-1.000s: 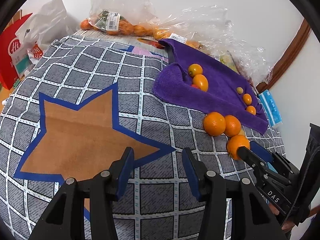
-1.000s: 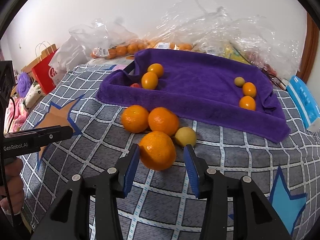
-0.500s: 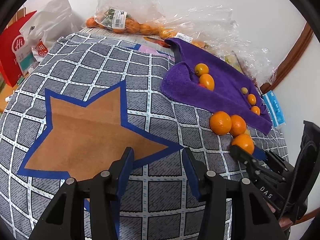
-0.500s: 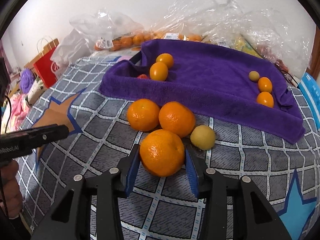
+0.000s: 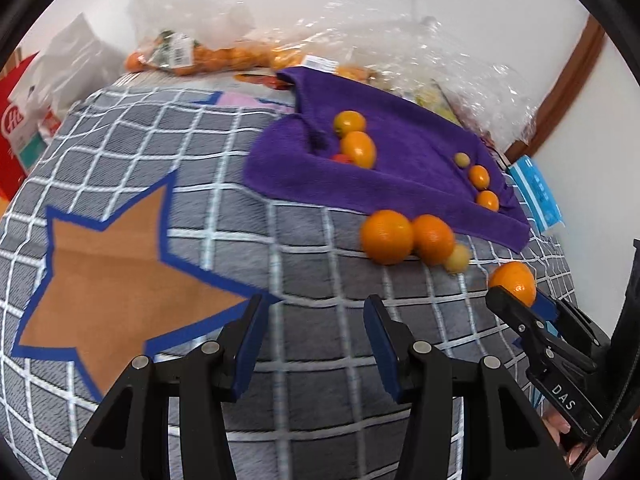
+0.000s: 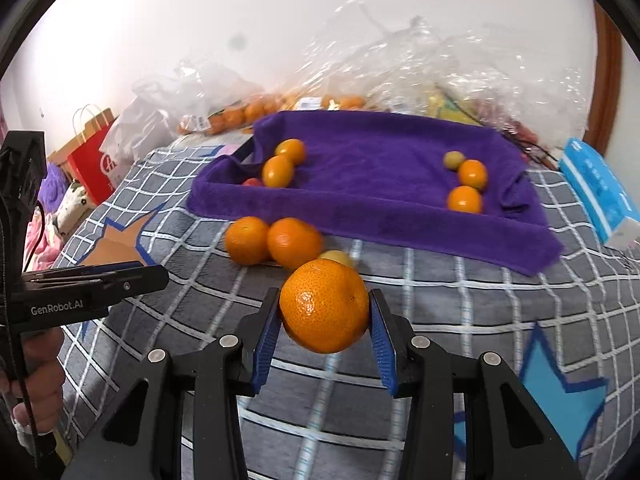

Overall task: Organize fruits
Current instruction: 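Lift the large orange with the right gripper while the left gripper grasps another orange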

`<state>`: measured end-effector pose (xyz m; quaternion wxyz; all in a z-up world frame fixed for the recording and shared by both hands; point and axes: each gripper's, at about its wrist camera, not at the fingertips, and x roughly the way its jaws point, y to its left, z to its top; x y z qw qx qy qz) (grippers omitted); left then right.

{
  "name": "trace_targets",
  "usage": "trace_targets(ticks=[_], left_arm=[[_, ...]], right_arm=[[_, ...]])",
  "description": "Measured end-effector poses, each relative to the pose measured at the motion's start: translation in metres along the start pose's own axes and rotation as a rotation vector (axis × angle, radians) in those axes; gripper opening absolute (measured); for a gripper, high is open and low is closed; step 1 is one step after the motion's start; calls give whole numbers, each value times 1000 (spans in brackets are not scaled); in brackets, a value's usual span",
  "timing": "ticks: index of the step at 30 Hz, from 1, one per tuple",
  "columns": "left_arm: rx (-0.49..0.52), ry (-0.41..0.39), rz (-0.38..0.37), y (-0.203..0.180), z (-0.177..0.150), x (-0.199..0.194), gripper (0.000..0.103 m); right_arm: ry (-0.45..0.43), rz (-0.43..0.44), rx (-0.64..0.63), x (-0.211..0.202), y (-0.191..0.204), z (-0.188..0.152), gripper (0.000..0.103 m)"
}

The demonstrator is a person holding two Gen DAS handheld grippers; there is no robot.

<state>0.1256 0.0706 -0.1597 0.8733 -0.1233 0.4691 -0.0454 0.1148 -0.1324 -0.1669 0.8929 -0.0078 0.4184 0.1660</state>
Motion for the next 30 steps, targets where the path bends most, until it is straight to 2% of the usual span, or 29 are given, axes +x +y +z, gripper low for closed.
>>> trace_targets(ticks=[13,19,30], left_arm=[[117,11,37,-48,18,32,47],[168,18,95,-60,23,50,47],[190,-67,163,-67,26,63,47]], right_arm=[[-28,-50,86,-14,-56,-7,43],[-20,-49,112,-8,-69,-9,43],[-2,-47,138,4,-83,-12,43]])
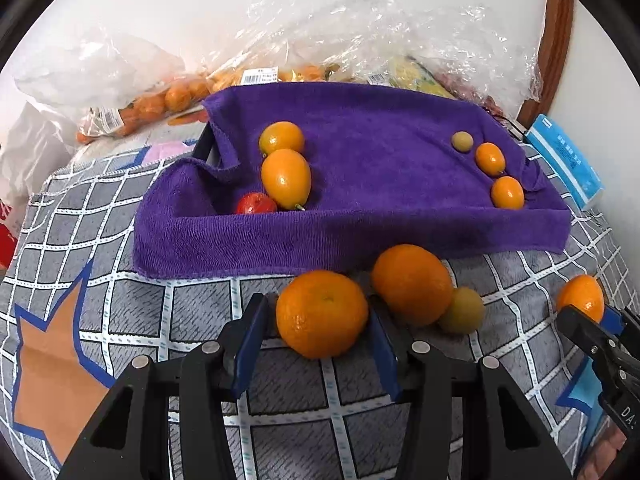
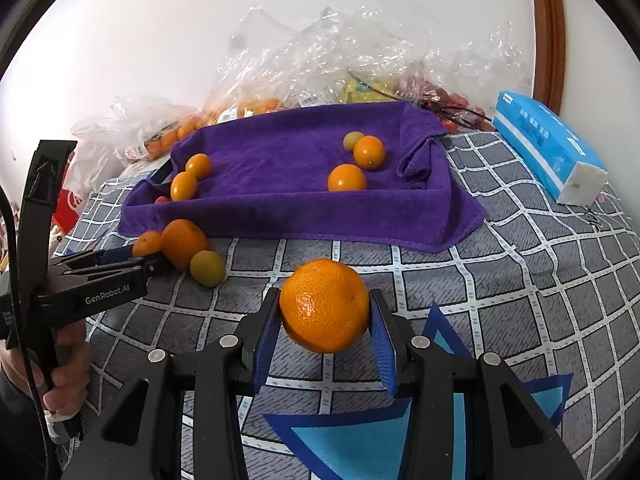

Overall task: Organize fruits
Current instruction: 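Lift the large orange with the right gripper while the left gripper grasps another orange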

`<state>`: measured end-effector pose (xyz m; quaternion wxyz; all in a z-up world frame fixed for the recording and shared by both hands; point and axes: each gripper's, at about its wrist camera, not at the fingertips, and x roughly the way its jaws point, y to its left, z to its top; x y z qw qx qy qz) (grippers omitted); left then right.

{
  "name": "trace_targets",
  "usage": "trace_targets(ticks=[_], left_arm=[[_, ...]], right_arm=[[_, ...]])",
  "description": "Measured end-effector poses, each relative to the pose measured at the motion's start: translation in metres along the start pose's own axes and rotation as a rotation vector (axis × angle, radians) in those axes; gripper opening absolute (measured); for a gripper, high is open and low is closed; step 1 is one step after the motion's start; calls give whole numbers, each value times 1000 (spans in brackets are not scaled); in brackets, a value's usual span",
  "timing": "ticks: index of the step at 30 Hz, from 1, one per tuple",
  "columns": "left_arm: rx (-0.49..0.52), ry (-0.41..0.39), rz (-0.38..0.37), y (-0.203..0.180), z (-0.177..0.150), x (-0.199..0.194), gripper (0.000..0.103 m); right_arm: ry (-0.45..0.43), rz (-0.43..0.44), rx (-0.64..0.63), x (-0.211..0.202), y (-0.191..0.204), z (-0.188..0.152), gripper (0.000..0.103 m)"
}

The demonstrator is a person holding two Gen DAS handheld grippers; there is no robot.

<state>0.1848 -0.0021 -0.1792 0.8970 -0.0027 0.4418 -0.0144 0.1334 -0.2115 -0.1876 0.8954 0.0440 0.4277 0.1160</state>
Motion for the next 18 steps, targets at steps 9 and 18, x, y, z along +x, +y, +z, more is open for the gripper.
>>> trace_targets(ticks=[9,18], left_arm=[[4,-11,-2,0,-2,0,48],[-97,15,-94,20,-6,-12,39]], right_arm=[[12,-3,8,3,0,-1,43],[-11,-17,-9,-16,7,2,43]])
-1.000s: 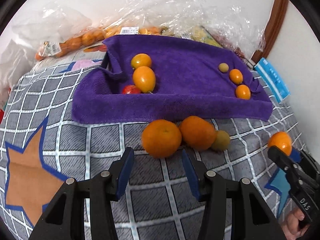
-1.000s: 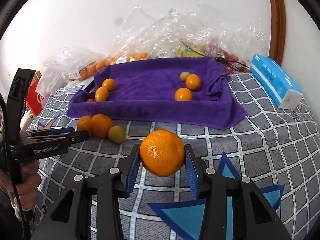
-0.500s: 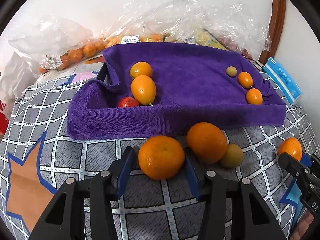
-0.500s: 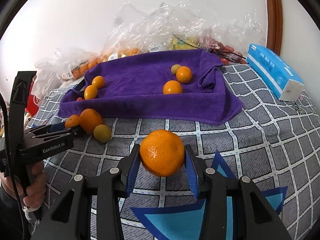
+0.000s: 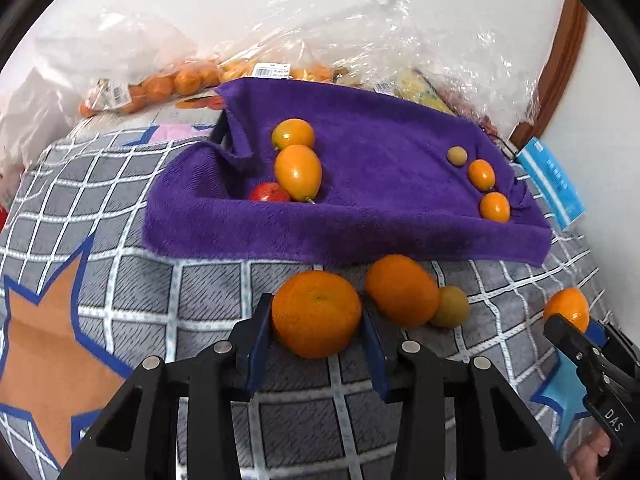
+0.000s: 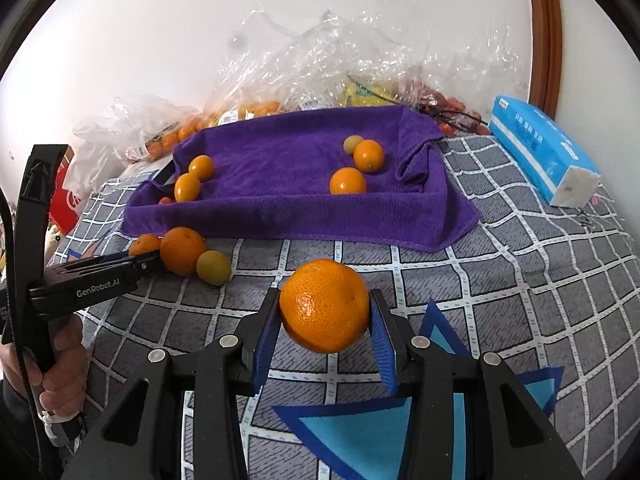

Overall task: Organize fruits
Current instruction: 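Lift the large orange with the right gripper while the left gripper grasps another orange, then carry both held oranges over the purple towel and lower them onto it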

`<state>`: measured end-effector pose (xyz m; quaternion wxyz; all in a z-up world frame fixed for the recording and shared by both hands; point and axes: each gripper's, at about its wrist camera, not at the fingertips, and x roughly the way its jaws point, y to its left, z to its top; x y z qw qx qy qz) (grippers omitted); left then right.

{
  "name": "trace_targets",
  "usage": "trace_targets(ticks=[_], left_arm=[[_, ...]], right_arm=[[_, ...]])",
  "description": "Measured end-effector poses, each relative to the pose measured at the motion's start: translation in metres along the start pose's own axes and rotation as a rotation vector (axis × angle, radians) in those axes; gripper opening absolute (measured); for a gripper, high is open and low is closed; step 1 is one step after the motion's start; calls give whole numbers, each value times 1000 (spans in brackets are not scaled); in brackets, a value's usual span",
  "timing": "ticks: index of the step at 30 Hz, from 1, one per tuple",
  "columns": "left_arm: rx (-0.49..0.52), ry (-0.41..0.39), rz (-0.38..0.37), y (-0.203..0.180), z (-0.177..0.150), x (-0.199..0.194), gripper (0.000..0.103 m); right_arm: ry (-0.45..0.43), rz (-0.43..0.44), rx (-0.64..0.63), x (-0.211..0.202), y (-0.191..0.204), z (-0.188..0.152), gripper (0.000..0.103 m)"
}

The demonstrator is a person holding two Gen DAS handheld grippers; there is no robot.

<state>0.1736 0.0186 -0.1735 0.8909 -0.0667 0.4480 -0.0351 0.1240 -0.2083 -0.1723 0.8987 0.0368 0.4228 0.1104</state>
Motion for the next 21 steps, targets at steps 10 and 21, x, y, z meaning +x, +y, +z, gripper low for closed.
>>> trace_targets(ticks=[10,21], left_arm=[[-14,-30,-32,5,-3,-41,39],[-16,-73,-55,-2,4,-78,39]], right_arm=[[-20,10,1,-19,17,7,43],[-67,0,-11,-45,28,23,43]])
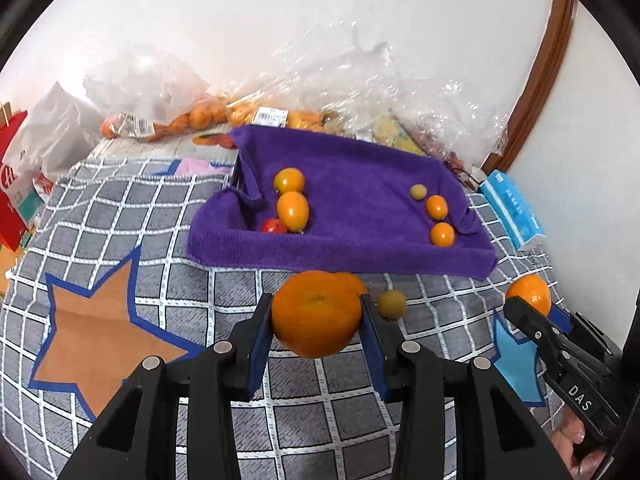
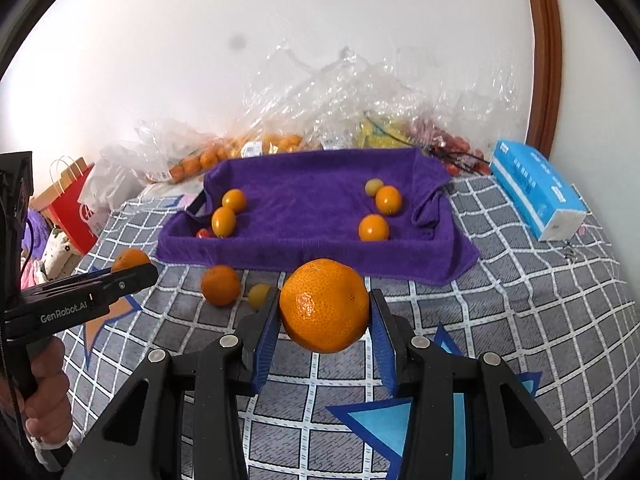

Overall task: Organize fruits
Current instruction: 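Carry both held oranges over the purple towel and lower them onto it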

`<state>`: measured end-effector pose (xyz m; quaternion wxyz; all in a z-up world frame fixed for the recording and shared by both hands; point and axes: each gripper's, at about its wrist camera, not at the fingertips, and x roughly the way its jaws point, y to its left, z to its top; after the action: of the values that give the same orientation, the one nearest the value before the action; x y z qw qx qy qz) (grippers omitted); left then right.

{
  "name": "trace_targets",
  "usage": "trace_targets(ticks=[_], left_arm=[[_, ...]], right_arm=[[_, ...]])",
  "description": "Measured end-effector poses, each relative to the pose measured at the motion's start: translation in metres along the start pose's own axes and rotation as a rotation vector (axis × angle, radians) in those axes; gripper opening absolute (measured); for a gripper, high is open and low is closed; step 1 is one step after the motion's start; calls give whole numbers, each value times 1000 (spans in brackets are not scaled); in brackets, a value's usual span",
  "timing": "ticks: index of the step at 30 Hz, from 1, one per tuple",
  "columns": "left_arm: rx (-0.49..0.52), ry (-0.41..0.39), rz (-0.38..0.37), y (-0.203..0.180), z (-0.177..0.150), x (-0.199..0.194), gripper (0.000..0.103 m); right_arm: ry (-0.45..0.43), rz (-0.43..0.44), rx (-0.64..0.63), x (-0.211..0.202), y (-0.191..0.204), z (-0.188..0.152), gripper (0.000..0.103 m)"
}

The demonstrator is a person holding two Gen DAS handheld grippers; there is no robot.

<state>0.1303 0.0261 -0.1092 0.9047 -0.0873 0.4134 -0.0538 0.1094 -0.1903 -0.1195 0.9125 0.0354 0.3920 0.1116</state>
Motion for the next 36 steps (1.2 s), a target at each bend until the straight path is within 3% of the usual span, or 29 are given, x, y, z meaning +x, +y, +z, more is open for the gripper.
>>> trace_targets(ticks=[36], left_arm=[[21,-74,5,-19,42,-48,39]], right_arm=[[-77,-15,-9,-24,3,44,43]])
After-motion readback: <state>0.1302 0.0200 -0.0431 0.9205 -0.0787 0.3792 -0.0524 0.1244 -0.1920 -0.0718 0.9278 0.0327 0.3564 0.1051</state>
